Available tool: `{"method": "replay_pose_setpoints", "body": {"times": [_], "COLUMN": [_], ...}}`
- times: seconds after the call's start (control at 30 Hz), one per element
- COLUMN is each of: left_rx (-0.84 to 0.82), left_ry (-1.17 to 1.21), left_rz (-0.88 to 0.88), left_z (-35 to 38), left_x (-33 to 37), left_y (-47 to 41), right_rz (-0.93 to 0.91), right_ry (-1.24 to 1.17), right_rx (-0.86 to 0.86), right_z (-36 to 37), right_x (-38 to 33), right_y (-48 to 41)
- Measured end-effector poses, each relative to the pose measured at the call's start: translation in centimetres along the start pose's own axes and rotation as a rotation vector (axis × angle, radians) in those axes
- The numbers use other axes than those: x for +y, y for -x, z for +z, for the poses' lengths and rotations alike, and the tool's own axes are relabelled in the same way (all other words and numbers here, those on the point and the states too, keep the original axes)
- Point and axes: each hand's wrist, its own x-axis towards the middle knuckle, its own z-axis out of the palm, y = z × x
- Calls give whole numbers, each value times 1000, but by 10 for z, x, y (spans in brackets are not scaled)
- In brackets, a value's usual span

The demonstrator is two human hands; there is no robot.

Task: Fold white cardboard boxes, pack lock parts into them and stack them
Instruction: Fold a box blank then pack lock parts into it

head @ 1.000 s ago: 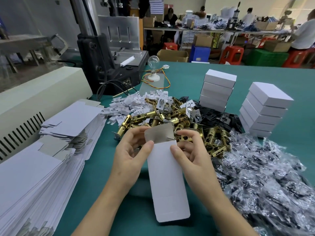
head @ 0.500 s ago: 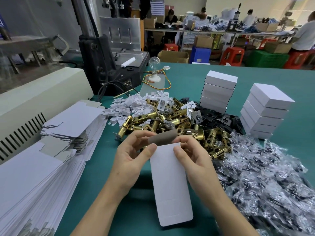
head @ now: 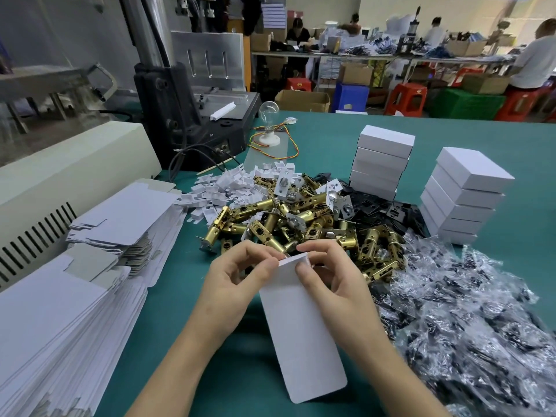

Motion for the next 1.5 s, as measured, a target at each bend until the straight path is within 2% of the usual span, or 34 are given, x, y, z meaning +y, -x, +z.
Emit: {"method": "replay_pose_setpoints", "body": {"times": [0.13,0.37,0.93,1.2,1.33,1.5], "left_rx": [-82,-91,-95,-91,-116,-120], "left_ry": [27,104,77,21,-10,-152], "left_rz": [-79,-220,-261,-228,-158,-50], "left_z": [1,-5,-5,-4,-3,0], "left_x": [-2,-1,-7,-8,-7,-6], "left_y": [-1,-1,-3,-3,-1,2], "right_rz": [-25,25,46,54,41,28], "right_ry": [31,24,61,75,83,80], "right_rx": [5,-52,-93,-89,-107,-39], "right_z": [-3,-4,-3,-3,-4,-6], "right_x": [-1,-1,2,3,0,-4], "right_y": [0,0,0,0,0,-1]}}
